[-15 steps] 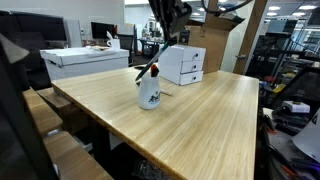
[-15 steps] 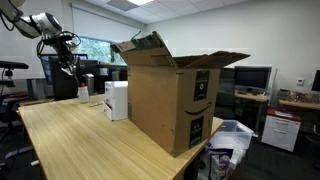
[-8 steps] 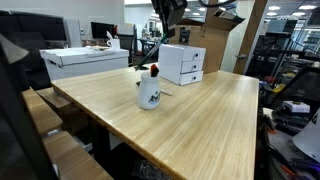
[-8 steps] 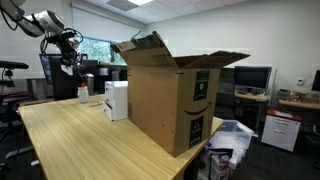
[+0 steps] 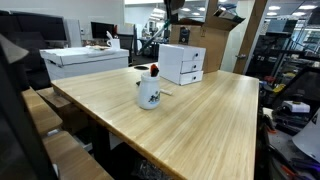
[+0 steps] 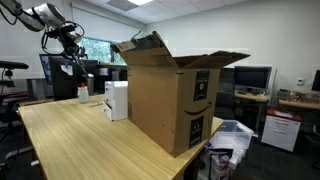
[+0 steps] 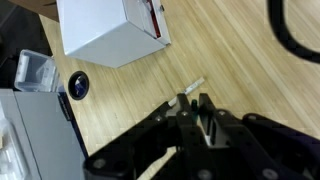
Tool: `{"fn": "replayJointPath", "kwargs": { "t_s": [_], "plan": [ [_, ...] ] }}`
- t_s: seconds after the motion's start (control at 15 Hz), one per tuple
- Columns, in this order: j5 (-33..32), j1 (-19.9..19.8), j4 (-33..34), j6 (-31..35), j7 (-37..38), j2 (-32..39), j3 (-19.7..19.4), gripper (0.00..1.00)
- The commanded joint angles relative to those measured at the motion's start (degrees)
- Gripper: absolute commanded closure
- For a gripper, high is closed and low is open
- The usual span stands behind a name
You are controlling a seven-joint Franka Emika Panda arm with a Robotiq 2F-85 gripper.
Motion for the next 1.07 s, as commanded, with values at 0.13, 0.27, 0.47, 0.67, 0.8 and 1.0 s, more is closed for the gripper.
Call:
{"fn": "replayJointPath", "kwargs": {
  "t_s": [0.13, 0.27, 0.47, 0.67, 0.8, 1.0],
  "plan": [
    [6.1, -4.1, -5.8, 0.4, 0.5, -7.4, -0.7, 0.94],
    [8.0, -5.1, -7.0, 0.2, 0.4, -8.8, -1.0, 0.94],
    [10.3, -5.8, -8.7, -0.3, 0.8, -10.0, -0.9, 0.94],
    [11.9, -5.5, -9.0, -0.9, 0.7, -9.3, -0.4, 0.94],
    [13.4, -5.2, -9.6, -0.4, 1.0, -8.9, 0.1, 0.94],
    [14.8, -4.8, -10.3, -0.4, 1.6, -8.3, 0.8, 0.94]
  ]
}}
